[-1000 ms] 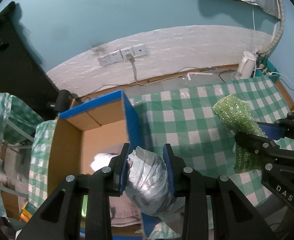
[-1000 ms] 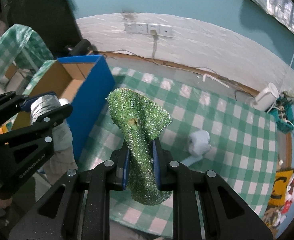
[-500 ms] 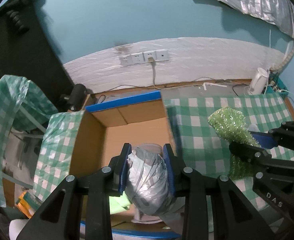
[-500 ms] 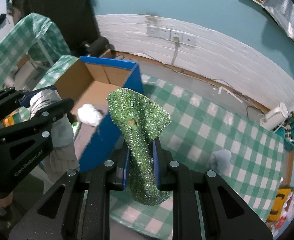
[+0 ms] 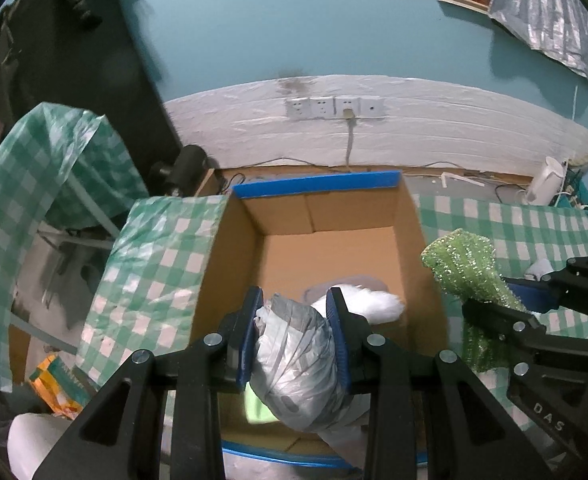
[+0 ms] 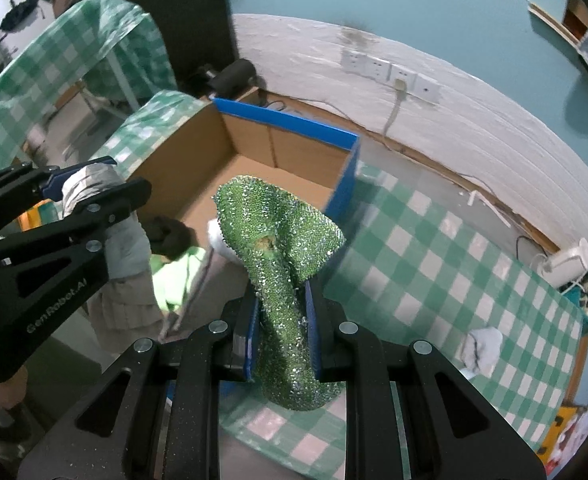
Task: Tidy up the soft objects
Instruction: 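Lower the grey sock and mesh pad into the box and open both tools, then move both tools back to the light-blue sock and white foam tube, then close the right tool on the light-blue sock and lift it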
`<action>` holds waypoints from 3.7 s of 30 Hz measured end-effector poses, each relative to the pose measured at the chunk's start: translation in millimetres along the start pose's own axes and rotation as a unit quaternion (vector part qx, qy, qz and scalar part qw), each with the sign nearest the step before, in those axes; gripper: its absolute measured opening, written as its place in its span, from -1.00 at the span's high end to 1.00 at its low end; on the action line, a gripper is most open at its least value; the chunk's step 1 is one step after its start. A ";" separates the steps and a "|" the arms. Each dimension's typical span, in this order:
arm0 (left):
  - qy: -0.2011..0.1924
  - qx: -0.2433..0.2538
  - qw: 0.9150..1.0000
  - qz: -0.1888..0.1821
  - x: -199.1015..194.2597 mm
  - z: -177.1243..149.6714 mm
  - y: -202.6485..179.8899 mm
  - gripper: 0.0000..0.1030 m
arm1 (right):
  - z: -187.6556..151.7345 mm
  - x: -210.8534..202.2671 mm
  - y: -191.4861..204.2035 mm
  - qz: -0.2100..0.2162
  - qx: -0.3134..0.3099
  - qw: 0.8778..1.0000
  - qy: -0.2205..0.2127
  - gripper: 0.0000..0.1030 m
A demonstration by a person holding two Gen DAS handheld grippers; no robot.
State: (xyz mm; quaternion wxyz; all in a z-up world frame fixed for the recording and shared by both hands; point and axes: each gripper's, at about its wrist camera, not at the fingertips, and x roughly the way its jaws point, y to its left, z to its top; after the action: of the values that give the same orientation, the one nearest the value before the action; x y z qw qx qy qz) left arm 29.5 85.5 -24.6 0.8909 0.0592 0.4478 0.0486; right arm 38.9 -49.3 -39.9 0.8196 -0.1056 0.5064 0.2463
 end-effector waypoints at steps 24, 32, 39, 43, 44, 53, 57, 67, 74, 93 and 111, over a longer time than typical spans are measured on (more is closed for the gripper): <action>0.032 -0.027 0.999 0.035 27.3 -18.7 41.3 -0.14 | 10.1 39.0 46.3 0.035 -0.021 0.999 0.027 0.10; 0.016 -0.012 0.998 0.052 19.3 -15.1 34.0 -0.31 | 8.0 34.0 37.2 0.025 -0.013 0.999 0.017 -0.12; 0.010 -0.003 0.998 0.060 14.1 -12.2 26.1 -0.38 | 4.3 20.8 21.8 0.025 0.006 1.000 -0.003 -0.22; 0.008 -0.005 0.998 0.058 12.2 -9.0 24.3 -0.38 | 3.1 13.3 11.3 0.020 0.019 1.000 -0.014 -0.30; 0.008 -0.008 0.998 0.057 11.5 -8.4 24.9 -0.39 | 2.4 11.1 8.0 0.018 0.022 0.999 -0.017 -0.30; 0.000 -0.013 0.999 0.037 4.3 -3.3 13.5 -0.41 | -9.3 -1.9 -24.5 -0.002 0.050 0.999 -0.022 -0.30; 0.000 0.000 1.000 0.031 3.6 -2.7 0.2 -0.41 | -18.1 -6.8 -38.9 -0.010 0.061 0.998 -0.022 -0.30; -0.003 0.028 0.999 0.018 0.5 0.7 -35.3 -0.49 | -39.7 -17.4 -72.7 -0.025 0.090 0.995 -0.022 -0.30; -0.001 0.050 0.999 0.008 1.2 3.0 -62.8 -0.49 | -56.9 -23.7 -96.3 -0.035 0.107 0.994 -0.018 -0.30; 0.023 0.115 0.993 -0.020 17.4 2.8 -141.8 -0.49 | -100.2 -26.0 -167.9 -0.077 0.147 0.986 0.005 -0.31; 0.064 0.172 0.982 -0.044 71.9 0.1 -218.9 -0.51 | -123.6 22.3 -240.7 -0.071 0.183 0.980 0.041 -0.31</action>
State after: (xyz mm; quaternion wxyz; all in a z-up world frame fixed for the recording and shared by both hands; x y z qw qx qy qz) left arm 79.7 -120.8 -114.2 0.8381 0.1887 0.5078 -0.0645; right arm 73.8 -301.0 -135.4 0.8189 0.0003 0.5674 0.0864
